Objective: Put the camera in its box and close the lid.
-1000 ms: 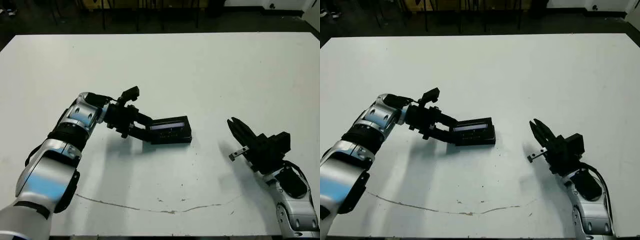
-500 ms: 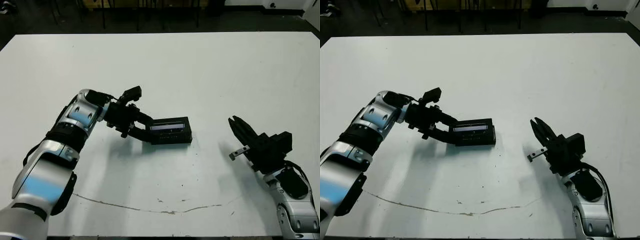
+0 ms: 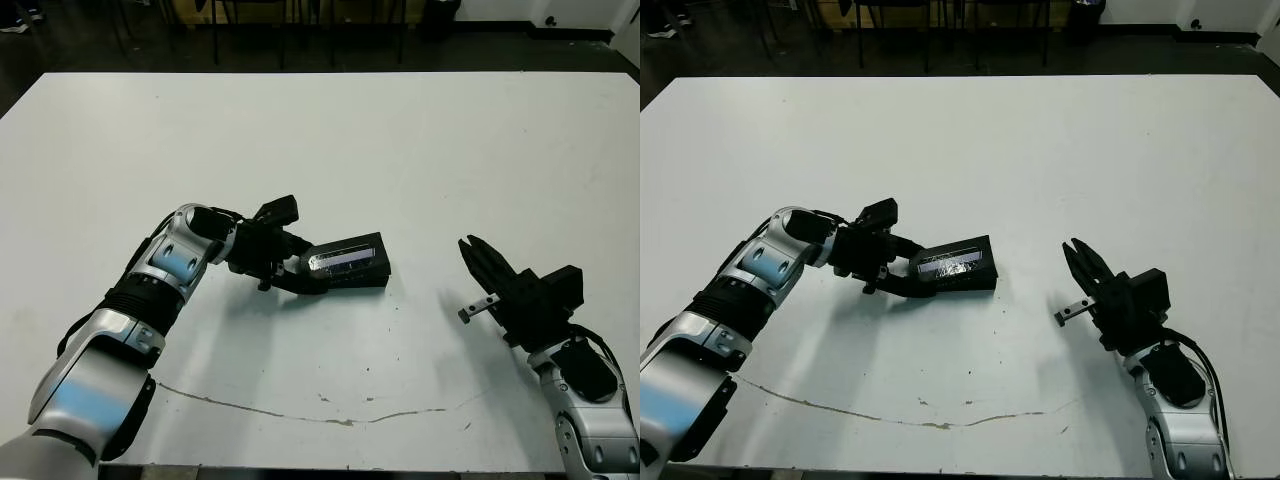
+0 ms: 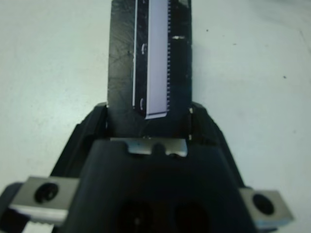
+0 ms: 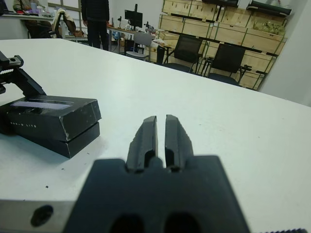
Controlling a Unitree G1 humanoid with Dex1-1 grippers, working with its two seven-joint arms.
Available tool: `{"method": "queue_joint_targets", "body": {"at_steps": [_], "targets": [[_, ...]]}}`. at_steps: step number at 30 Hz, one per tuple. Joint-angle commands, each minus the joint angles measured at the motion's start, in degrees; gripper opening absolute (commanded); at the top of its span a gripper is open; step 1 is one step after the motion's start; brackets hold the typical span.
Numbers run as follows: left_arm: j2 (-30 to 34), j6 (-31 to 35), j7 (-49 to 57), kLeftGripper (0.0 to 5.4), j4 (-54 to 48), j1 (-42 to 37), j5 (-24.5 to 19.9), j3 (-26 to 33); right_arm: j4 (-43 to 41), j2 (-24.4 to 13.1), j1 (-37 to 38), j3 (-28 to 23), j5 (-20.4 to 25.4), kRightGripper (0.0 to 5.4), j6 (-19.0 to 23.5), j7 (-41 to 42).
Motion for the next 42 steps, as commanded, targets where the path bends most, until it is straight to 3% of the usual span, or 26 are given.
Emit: {"method": "queue_joint_targets", "body": {"at_steps": [1, 9, 14, 18, 25, 32, 37, 42], "targets": [[-2.3, 0.7, 0.3, 2.65, 2.1, 3.1, 2.8, -4.0, 0.3, -0.1, 0.7, 0.0, 0.3, 0.0, 0.5, 0.0], [-3.2, 2.5, -1.2, 2.65, 0.7, -0.1, 4.1, -6.7, -0.1, 0.0, 0.9, 0.2, -0.1, 0.0, 0.6, -0.3], [-4.8, 5.4, -5.3, 2.65, 2.2, -5.9, 7.5, -12.0, -2.3, -0.1, 1.3, 0.5, -0.4, 0.0, 3.3, -1.3], [-6.7, 4.5, -7.4, 2.65, 5.9, -9.3, 9.1, -13.9, -0.8, 0.2, 0.9, 0.7, -0.1, 0.0, 2.0, -0.9], [-8.7, 1.7, -9.0, 2.65, 13.0, -11.3, 10.3, -13.7, -2.8, -0.3, 1.6, 0.9, -0.5, 0.0, 3.5, -1.5], [-7.2, -2.9, -10.0, 2.65, 15.4, -9.9, 10.7, -13.3, -0.8, 0.1, 1.3, 0.5, 0.1, 0.0, 1.6, -1.0], [-5.9, -2.7, -8.4, 2.65, 15.6, -8.8, 11.2, -12.3, -0.5, -0.1, 1.0, 0.5, 0.7, 0.0, 1.3, -0.2], [-3.4, -7.4, -8.2, 3.56, 14.8, -7.9, 11.0, -11.1, -2.1, -0.6, 1.5, 0.7, -0.4, 0.0, 2.6, -0.9]]}}
